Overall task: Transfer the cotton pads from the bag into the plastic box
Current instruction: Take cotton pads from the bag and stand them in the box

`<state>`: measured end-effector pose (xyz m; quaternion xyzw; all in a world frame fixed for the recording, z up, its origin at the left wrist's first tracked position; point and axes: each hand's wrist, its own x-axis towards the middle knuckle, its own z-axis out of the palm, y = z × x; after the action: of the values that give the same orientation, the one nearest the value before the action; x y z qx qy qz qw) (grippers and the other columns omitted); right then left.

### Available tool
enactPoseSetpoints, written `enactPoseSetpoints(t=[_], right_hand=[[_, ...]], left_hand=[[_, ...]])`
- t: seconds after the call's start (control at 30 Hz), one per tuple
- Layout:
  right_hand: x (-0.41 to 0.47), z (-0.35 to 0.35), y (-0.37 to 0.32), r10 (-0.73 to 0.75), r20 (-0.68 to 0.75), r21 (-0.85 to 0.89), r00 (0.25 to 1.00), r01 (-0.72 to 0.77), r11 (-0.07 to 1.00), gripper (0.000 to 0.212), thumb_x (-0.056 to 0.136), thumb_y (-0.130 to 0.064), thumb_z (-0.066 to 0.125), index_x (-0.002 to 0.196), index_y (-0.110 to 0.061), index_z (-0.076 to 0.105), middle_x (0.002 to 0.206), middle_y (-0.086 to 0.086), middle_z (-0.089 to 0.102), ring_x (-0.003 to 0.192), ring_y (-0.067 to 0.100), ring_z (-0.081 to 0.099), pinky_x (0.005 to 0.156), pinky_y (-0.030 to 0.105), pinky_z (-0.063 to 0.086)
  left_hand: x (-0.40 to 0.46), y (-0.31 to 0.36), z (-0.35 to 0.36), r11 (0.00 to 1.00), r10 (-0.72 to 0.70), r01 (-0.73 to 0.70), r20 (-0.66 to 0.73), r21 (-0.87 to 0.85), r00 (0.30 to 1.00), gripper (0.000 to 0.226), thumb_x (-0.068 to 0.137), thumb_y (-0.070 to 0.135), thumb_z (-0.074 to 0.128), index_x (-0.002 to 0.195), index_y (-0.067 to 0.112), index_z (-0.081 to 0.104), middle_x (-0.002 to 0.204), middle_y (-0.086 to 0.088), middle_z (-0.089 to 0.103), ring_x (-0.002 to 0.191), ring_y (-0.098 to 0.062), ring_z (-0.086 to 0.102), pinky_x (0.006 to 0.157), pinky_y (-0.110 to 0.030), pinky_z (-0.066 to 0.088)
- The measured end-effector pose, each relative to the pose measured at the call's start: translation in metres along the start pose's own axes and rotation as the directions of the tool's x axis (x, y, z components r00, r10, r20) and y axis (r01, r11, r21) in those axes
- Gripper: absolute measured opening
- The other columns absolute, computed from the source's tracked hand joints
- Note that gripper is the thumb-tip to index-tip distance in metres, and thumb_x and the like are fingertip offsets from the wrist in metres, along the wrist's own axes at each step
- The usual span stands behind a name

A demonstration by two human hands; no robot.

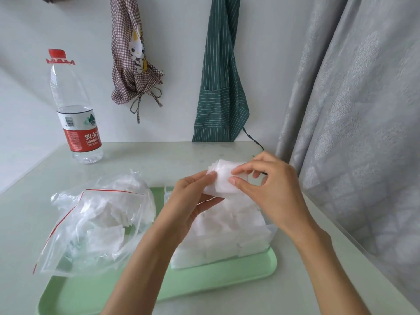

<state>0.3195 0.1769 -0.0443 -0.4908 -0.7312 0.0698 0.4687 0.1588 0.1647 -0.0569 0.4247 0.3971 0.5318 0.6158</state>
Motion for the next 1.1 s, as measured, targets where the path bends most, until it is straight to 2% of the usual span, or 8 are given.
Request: enactPoseSetpoints(t=[0.23, 0.5, 0.57, 0.67, 0.73, 0.8, 0.93, 1.1], right_hand=[[-0.001, -0.003, 0.002, -0.036, 0.167, -0.088, 0.985, 0.052, 0.995, 0.028, 0.072, -0.037, 0.078, 0.099, -0.039, 0.070, 0.091, -0.021, 0.053, 0.083, 0.000, 0.052, 0.066, 0.017, 0.039], [-0.001, -0.005, 0.002, -0.197, 0.083, -0.126, 0.977, 0.206, 0.970, 0.015, 0.067, -0.026, 0.082, 0.071, -0.030, 0.068, 0.079, -0.013, 0.061, 0.082, 0.012, 0.055, 0.074, 0.031, 0.046], [0.000, -0.010, 0.002, -0.218, 0.116, -0.031, 0.969, 0.223, 0.974, 0.016, 0.068, -0.022, 0.082, 0.071, -0.027, 0.068, 0.078, -0.011, 0.066, 0.082, 0.013, 0.058, 0.075, 0.029, 0.045], [0.003, -0.026, -0.002, -0.011, 0.130, 0.319, 0.991, -0.031, 0.947, 0.015, 0.070, -0.017, 0.081, 0.074, -0.022, 0.068, 0.075, -0.010, 0.071, 0.073, 0.003, 0.064, 0.070, 0.017, 0.048], [0.007, -0.040, 0.001, 0.185, 0.089, 0.569, 0.979, -0.202, 0.797, 0.015, 0.069, -0.016, 0.077, 0.078, -0.021, 0.067, 0.068, -0.007, 0.071, 0.063, 0.004, 0.060, 0.060, 0.012, 0.048], [0.007, -0.048, 0.005, 0.316, 0.149, 0.659, 0.937, -0.332, 0.674, 0.022, 0.063, -0.024, 0.075, 0.083, -0.019, 0.068, 0.067, -0.005, 0.070, 0.060, 0.005, 0.057, 0.055, 0.011, 0.047], [0.000, -0.036, -0.003, 0.215, 0.388, 0.388, 0.896, -0.371, 0.844, 0.020, 0.060, -0.023, 0.080, 0.079, -0.022, 0.072, 0.070, -0.007, 0.073, 0.057, -0.002, 0.061, 0.053, 0.010, 0.045], [0.001, -0.015, -0.001, 0.143, 0.325, 0.224, 0.935, -0.223, 0.949, 0.017, 0.065, -0.022, 0.084, 0.072, -0.032, 0.072, 0.068, 0.011, 0.066, 0.060, 0.014, 0.047, 0.061, 0.019, 0.039]], left_hand=[[0.003, -0.002, -0.004, 0.998, -0.046, 0.046, 0.005, 0.042, 0.999, 0.027, 0.098, 0.014, 0.045, 0.091, 0.007, 0.070, 0.085, -0.008, 0.074, 0.080, -0.015, 0.070, 0.079, -0.025, 0.057], [0.002, -0.002, -0.003, 0.995, -0.088, 0.085, 0.081, 0.048, 0.993, 0.021, 0.090, 0.017, 0.058, 0.095, 0.002, 0.073, 0.096, -0.012, 0.073, 0.090, -0.018, 0.070, 0.082, -0.022, 0.056], [0.002, -0.002, -0.004, 0.995, -0.098, 0.096, 0.056, 0.031, 0.994, 0.017, 0.089, 0.013, 0.059, 0.092, 0.003, 0.073, 0.087, -0.009, 0.073, 0.079, -0.014, 0.069, 0.077, -0.020, 0.057], [0.003, -0.002, -0.006, 0.995, -0.095, 0.095, 0.021, 0.014, 0.995, 0.015, 0.089, 0.010, 0.059, 0.092, 0.003, 0.071, 0.081, -0.006, 0.072, 0.069, -0.009, 0.068, 0.072, -0.019, 0.057], [0.003, -0.001, -0.008, 0.995, -0.100, 0.099, 0.018, 0.016, 0.995, 0.014, 0.089, 0.011, 0.059, 0.090, 0.005, 0.072, 0.082, -0.006, 0.073, 0.068, -0.009, 0.069, 0.071, -0.019, 0.058], [0.003, 0.000, -0.009, 0.994, -0.103, 0.103, 0.020, 0.027, 0.994, 0.014, 0.089, 0.011, 0.059, 0.091, 0.004, 0.072, 0.084, -0.007, 0.073, 0.070, -0.010, 0.069, 0.071, -0.020, 0.058], [0.004, 0.001, -0.011, 0.987, -0.121, 0.115, 0.046, 0.110, 0.992, 0.019, 0.090, 0.013, 0.058, 0.097, 0.000, 0.071, 0.093, -0.013, 0.073, 0.079, -0.016, 0.069, 0.074, -0.024, 0.058], [0.002, 0.002, -0.015, 0.965, -0.148, 0.115, 0.127, 0.235, 0.981, 0.025, 0.094, 0.015, 0.053, 0.108, 0.003, 0.069, 0.104, -0.014, 0.071, 0.094, -0.021, 0.069, 0.081, -0.026, 0.057]])
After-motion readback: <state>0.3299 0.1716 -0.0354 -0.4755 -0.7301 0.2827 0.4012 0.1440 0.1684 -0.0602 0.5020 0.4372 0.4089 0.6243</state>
